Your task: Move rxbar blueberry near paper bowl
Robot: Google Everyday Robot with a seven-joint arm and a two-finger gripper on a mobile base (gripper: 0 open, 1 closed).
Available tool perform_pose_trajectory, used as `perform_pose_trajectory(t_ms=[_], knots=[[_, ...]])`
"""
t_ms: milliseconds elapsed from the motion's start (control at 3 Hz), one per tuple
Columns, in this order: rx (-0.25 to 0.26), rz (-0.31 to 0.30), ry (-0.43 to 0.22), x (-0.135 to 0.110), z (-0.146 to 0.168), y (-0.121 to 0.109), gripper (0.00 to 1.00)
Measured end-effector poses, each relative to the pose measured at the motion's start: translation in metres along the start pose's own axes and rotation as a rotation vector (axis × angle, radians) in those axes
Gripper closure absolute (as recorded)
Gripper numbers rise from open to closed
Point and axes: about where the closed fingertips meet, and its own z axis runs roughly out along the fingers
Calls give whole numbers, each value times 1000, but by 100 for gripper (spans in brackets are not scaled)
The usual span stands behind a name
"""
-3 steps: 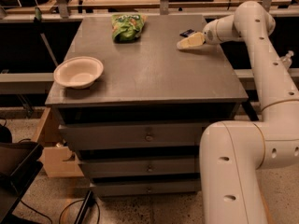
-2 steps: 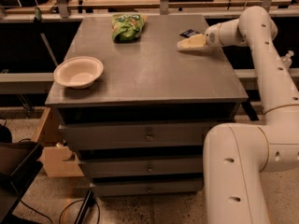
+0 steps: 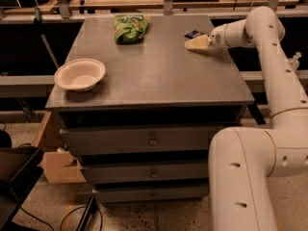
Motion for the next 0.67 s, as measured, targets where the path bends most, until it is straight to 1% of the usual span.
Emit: perform_pose_trajectory(t_ms=[333, 667], knots=[[0, 0, 0, -3, -2, 1, 63], [0, 0, 0, -6, -4, 3, 94]])
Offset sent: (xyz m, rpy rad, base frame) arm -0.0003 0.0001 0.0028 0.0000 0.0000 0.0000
